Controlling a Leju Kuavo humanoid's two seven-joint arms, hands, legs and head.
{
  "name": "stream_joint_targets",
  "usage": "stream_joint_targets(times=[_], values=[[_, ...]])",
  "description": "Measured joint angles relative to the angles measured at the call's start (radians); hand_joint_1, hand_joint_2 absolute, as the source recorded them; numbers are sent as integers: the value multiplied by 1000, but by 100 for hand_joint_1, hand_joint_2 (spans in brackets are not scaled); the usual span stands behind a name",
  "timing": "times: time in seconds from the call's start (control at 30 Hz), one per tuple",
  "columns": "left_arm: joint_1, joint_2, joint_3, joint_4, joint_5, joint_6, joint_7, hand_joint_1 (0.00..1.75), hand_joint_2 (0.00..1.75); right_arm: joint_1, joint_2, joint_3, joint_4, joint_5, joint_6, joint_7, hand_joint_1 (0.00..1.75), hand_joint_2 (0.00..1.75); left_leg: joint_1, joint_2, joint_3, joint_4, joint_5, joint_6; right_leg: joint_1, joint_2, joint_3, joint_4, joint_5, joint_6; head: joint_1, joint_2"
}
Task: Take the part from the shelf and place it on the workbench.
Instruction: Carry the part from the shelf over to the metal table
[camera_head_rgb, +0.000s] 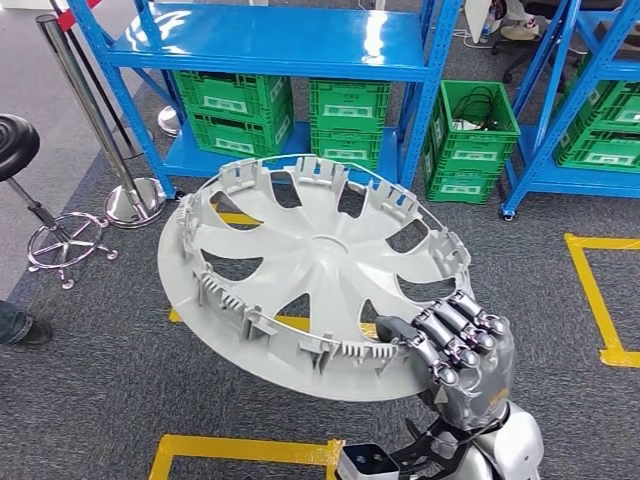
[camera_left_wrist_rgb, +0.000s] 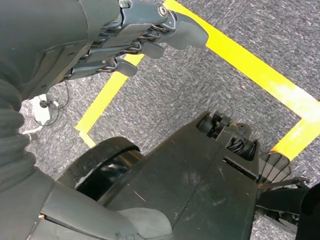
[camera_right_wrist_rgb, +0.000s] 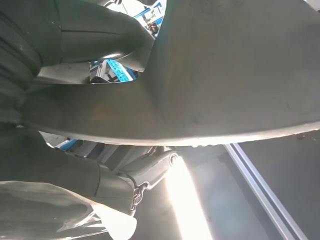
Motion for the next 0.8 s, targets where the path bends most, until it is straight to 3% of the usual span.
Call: stream_joint_targets(times=[0.17, 0.27, 0.33, 0.4, 0.43, 0.47, 0.5, 0.57, 0.63, 0.67, 0.73, 0.8], values=[[-1, 2, 0, 0, 0, 0, 3, 0, 175, 0, 0, 0, 0, -2, 0, 0, 175, 175, -1, 0, -5, 6, 0, 6, -1, 0, -1, 0, 3, 6, 0, 0], [-2, 1, 0, 0, 0, 0, 4, 0, 175, 0, 0, 2, -1, -2, 0, 0, 175, 175, 3, 2, -3, -6, 10, 20, -2, 0, -7, 4, -3, 16, 0, 0], [-4, 0, 0, 0, 0, 0, 4, 0, 175, 0, 0, 2, -1, -3, 0, 0, 175, 175, 8, 7, -2, -20, 20, 31, -1, 3, -39, 69, -49, 19, 2, 0], [-4, -2, 0, 0, 0, 0, 4, 0, 175, 0, -1, 2, -1, -3, 0, 0, 175, 175, 7, 15, -6, -20, 23, 35, -2, 4, -97, 201, -116, 21, 4, 0], [-4, -2, 0, 0, 0, 0, 4, 0, 175, 1, -1, 2, -1, -2, 0, 0, 175, 175, 6, 19, -8, -20, 23, 34, -2, 4, -120, 255, -135, 22, 4, 0], [-4, -3, 0, 0, 0, 0, 4, 0, 175, 2, -1, 2, 0, -1, 0, 0, 175, 175, 6, 25, -8, -19, 22, 34, -2, 3, -127, 276, -136, 23, 4, 0], [-4, -3, 0, 0, 0, 0, 4, 0, 175, 2, -1, 2, 0, 1, 0, 0, 175, 175, 6, 31, -9, -17, 22, 33, -3, 1, -115, 257, -119, 24, 4, 0], [-5, -4, 0, 0, 0, -1, 4, 0, 175, 2, -2, 2, 0, 4, 0, 0, 175, 175, 6, 42, -9, -12, 18, 27, -3, -19, -45, 128, -60, 22, 4, 0], [-6, -5, 0, 0, 0, -1, 4, 0, 175, -1, -2, 2, 0, 6, 0, 0, 175, 175, 3, 52, -11, -3, 14, 15, 1, -42, 11, 25, -31, 14, 3, 0], [-6, -5, 0, 0, 0, -1, 4, 0, 175, -1, -2, 2, -1, 7, 0, 0, 175, 175, 1, 58, -12, 1, 13, 10, 3, -45, 20, 8, -31, 9, 3, 0], [-6, -4, 0, 0, 0, -1, 4, 0, 175, 0, -2, 2, -1, 8, 0, 0, 175, 175, 0, 70, -13, 4, 13, 1, 4, -28, 17, 10, -27, -2, 2, 0], [-8, -4, 0, 0, 0, -1, 4, 0, 175, 1, -2, 2, -1, 8, 0, 0, 175, 175, 4, 59, -21, 28, -9, -10, 1, -14, 14, 8, -21, -12, 1, 0]])
